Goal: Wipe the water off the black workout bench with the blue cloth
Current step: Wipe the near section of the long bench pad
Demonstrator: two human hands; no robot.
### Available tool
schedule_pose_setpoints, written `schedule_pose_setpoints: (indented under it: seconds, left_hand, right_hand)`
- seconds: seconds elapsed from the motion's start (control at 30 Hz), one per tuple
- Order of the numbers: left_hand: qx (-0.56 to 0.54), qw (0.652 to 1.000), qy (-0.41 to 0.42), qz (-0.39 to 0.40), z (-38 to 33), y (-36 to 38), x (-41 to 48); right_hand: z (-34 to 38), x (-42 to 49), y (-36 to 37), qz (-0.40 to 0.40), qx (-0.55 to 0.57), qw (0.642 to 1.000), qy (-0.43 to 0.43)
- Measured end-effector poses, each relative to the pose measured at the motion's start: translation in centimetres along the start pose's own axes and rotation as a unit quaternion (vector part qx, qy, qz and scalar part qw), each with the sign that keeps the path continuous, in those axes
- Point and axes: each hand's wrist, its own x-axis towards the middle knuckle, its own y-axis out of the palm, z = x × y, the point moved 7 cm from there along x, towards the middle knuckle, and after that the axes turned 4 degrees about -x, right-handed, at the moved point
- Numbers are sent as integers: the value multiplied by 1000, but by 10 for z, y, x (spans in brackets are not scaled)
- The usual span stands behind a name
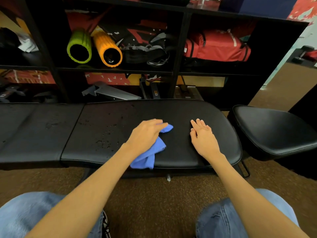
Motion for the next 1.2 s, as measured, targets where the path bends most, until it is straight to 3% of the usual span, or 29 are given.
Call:
schedule_pose_setpoints:
  seconds: [0.07,0.13,0.33,0.53,0.73,0.9,1.1,1.2]
  left_hand:
    - [64,995,-74,10,8,7,16]
    - [71,993,-98,-8,-3,9,25]
    - [-26,1000,-14,-9,-53,16,-12]
    - [-23,998,1,53,-26,5,-20]
    - [10,998,-62,-3,12,0,31]
    - [20,993,-99,-62,-6,7,47]
    - [-48,999,0,22,-34,20,6]
    - [-35,999,11,11,-16,7,1]
  right_hand:
    - [0,-2,-1,-1,3,1000,4]
    - [1,-3,-2,1,6,1000,7]
    - [5,-5,-4,-1,-5,1000,2]
    - [9,-7,-11,2,-8,1000,9]
    - [9,-8,-11,-8,1,1000,17]
    - [5,-8,-9,-7,9,1000,26]
    - [7,-8,-10,-13,13,1000,22]
    - [7,-9,-10,-9,9,1000,23]
